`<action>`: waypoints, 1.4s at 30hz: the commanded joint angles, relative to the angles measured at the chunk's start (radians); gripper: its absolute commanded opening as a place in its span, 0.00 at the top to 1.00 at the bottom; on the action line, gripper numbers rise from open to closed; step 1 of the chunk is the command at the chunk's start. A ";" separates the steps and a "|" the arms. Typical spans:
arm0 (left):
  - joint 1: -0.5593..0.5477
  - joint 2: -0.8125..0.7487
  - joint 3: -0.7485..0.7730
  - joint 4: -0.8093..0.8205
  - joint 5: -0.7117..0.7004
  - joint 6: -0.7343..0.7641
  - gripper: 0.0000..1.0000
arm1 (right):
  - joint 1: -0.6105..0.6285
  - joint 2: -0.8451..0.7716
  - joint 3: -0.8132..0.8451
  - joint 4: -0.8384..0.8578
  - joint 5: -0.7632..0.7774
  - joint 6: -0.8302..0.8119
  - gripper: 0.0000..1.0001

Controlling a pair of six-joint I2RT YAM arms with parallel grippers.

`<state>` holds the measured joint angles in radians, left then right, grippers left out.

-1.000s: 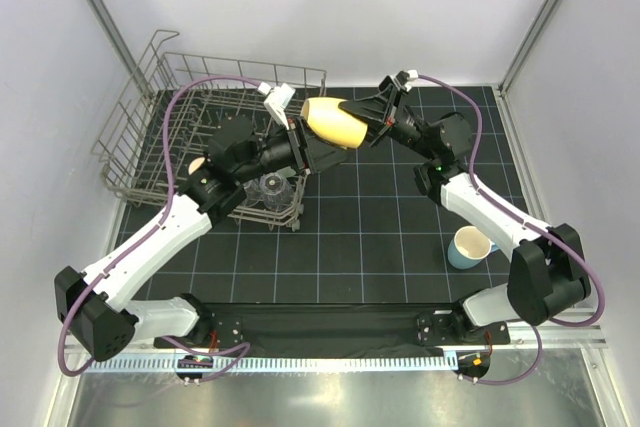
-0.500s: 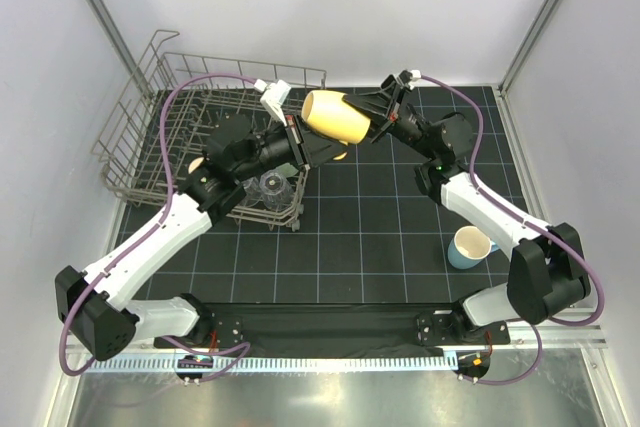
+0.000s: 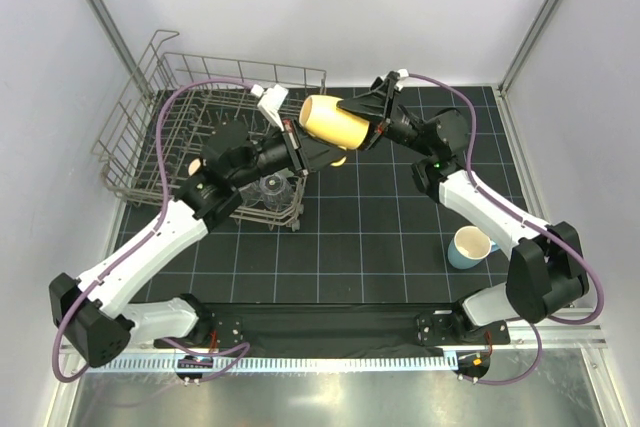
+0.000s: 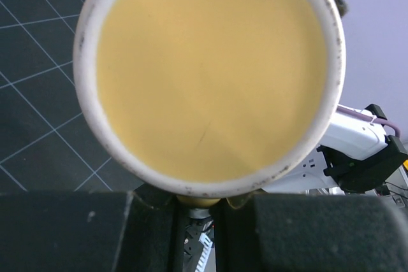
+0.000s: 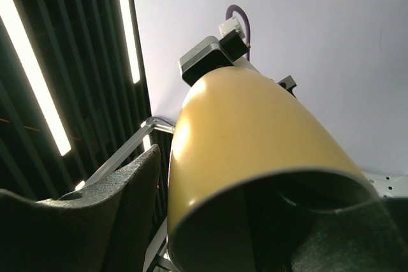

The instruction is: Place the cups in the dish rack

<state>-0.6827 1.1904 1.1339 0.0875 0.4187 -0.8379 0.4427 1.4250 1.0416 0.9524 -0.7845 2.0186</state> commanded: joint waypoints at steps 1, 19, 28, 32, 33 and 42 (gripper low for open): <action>0.005 -0.089 0.021 0.063 -0.040 0.025 1.00 | -0.007 -0.034 0.015 0.008 -0.047 0.174 0.44; 0.255 -0.089 0.297 -0.603 -0.395 0.250 1.00 | -0.128 -0.232 0.116 -1.142 -0.171 -0.728 0.33; 0.322 0.161 0.440 -0.807 -0.721 0.278 1.00 | -0.151 -0.232 0.380 -1.718 -0.044 -1.202 0.33; 0.325 0.285 0.480 -0.821 -0.819 0.232 1.00 | -0.170 -0.238 0.416 -1.797 -0.033 -1.268 0.33; 0.325 0.308 0.495 -0.825 -0.831 0.227 1.00 | -0.182 -0.241 0.416 -1.813 -0.032 -1.273 0.33; 0.327 0.527 0.613 -0.949 -0.971 0.172 1.00 | -0.257 -0.253 0.403 -1.848 -0.044 -1.294 0.33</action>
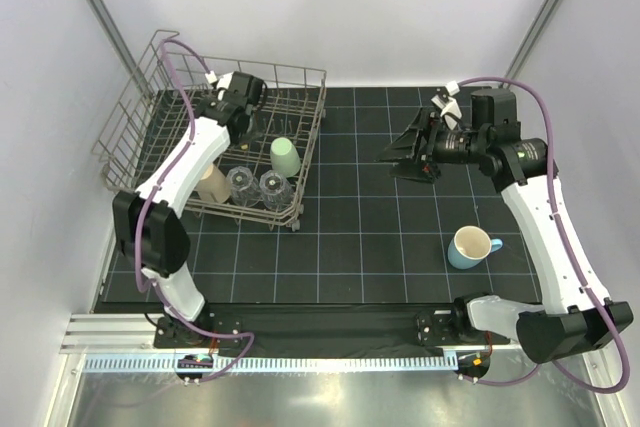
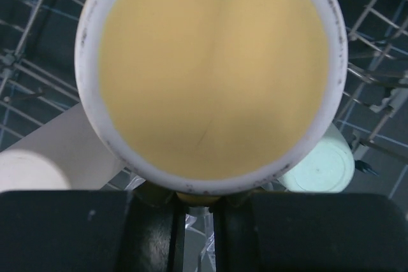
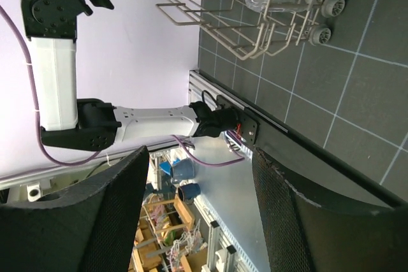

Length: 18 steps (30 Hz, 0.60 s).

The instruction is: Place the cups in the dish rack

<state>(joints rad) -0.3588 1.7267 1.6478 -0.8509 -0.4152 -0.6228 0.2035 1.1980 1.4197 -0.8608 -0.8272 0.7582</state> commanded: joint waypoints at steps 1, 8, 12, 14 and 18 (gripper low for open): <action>0.006 0.013 0.133 -0.029 -0.149 -0.058 1.00 | -0.027 -0.025 0.031 -0.046 -0.001 -0.040 0.33; 0.006 0.074 0.135 -0.036 -0.166 -0.068 1.00 | -0.061 -0.011 0.056 -0.078 0.008 -0.057 0.33; 0.009 0.076 0.107 -0.011 -0.162 -0.078 1.00 | -0.075 -0.008 0.058 -0.081 0.010 -0.057 0.33; 0.011 0.080 0.092 0.013 -0.154 -0.080 1.00 | -0.075 -0.005 0.058 -0.084 0.010 -0.057 0.33; 0.021 0.089 0.086 0.013 -0.129 -0.110 1.00 | -0.078 -0.005 0.059 -0.093 0.013 -0.062 0.33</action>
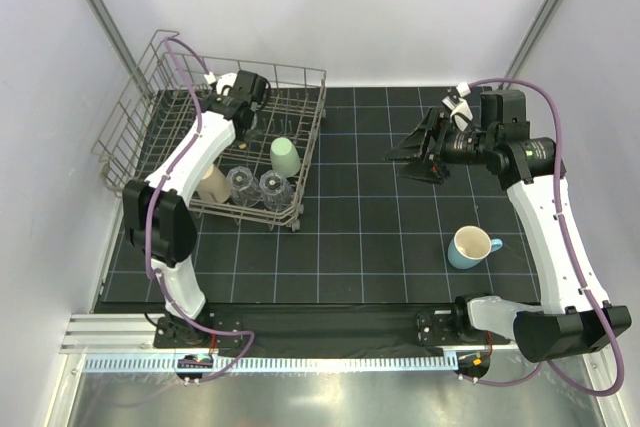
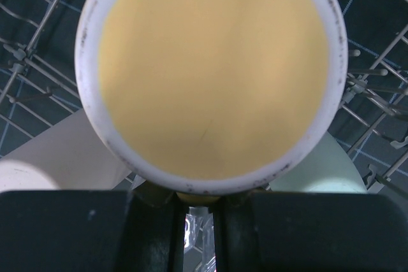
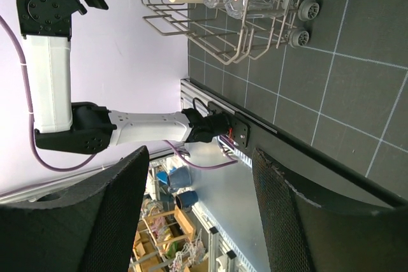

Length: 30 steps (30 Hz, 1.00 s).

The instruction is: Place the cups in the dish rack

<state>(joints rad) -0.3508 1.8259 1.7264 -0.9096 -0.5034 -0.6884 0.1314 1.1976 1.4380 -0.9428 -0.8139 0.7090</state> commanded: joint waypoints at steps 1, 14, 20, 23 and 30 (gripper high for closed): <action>0.013 -0.008 0.001 0.074 -0.041 -0.049 1.00 | -0.007 -0.006 0.041 -0.011 0.001 -0.014 0.33; 0.033 0.045 -0.048 0.104 0.025 -0.111 1.00 | -0.024 0.003 0.068 -0.050 0.005 -0.042 0.33; 0.053 0.093 -0.048 0.117 0.054 -0.126 1.00 | -0.030 0.013 0.081 -0.060 0.009 -0.051 0.33; 0.068 0.116 -0.044 0.115 0.074 -0.155 1.00 | -0.032 0.022 0.088 -0.065 0.012 -0.055 0.33; 0.073 0.153 -0.018 0.078 0.074 -0.195 0.86 | -0.035 0.030 0.090 -0.065 0.013 -0.057 0.33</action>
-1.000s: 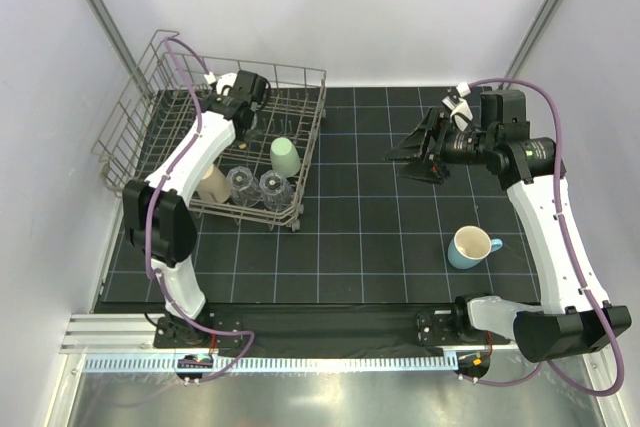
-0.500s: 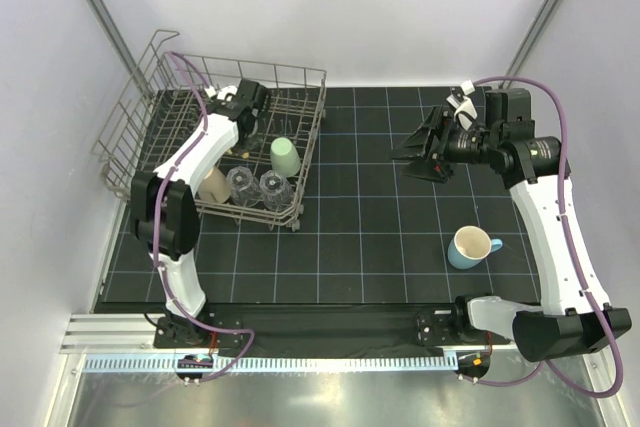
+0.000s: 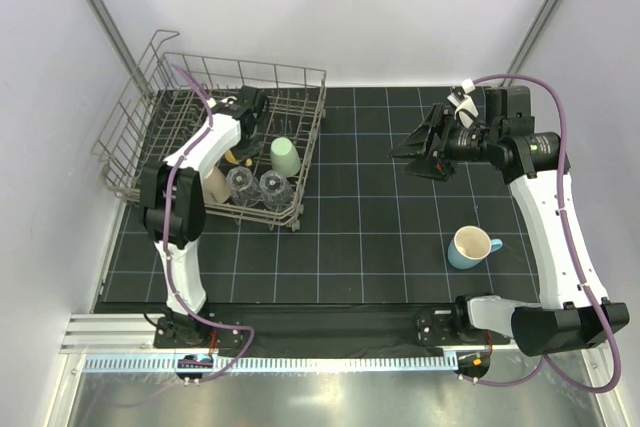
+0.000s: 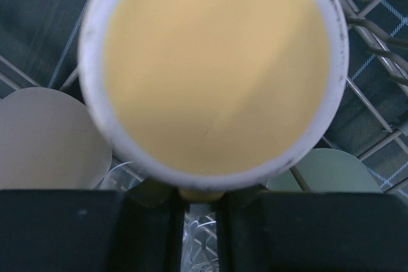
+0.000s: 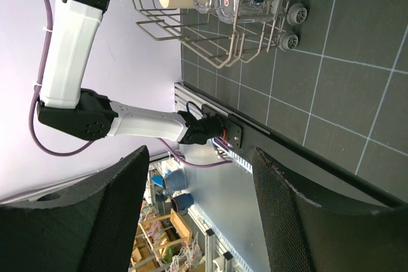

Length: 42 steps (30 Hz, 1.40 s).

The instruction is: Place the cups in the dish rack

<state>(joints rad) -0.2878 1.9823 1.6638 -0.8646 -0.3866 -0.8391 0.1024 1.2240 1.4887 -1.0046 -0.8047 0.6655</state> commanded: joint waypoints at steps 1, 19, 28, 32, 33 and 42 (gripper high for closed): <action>0.010 0.003 0.050 0.027 -0.041 -0.046 0.77 | -0.004 0.003 0.038 -0.003 0.004 -0.014 0.33; 0.006 -0.183 0.059 -0.025 0.032 -0.097 0.18 | -0.006 0.023 0.050 -0.025 0.061 -0.041 0.33; -0.054 -0.414 -0.016 -0.016 0.231 -0.052 0.19 | -0.006 0.051 0.044 -0.084 0.168 -0.089 0.33; -0.115 -0.543 -0.113 0.053 0.336 -0.008 0.20 | -0.004 0.069 0.025 -0.153 0.280 -0.119 0.33; -0.125 -0.559 -0.128 0.070 0.356 0.001 0.20 | -0.003 0.072 0.018 -0.164 0.338 -0.124 0.33; -0.163 -0.761 -0.271 0.113 0.580 0.149 0.20 | -0.006 0.031 -0.117 -0.348 0.737 -0.106 0.33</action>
<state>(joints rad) -0.4541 1.3067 1.4105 -0.8059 0.0853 -0.7742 0.1013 1.2896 1.4090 -1.2530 -0.2810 0.5652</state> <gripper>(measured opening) 0.799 0.667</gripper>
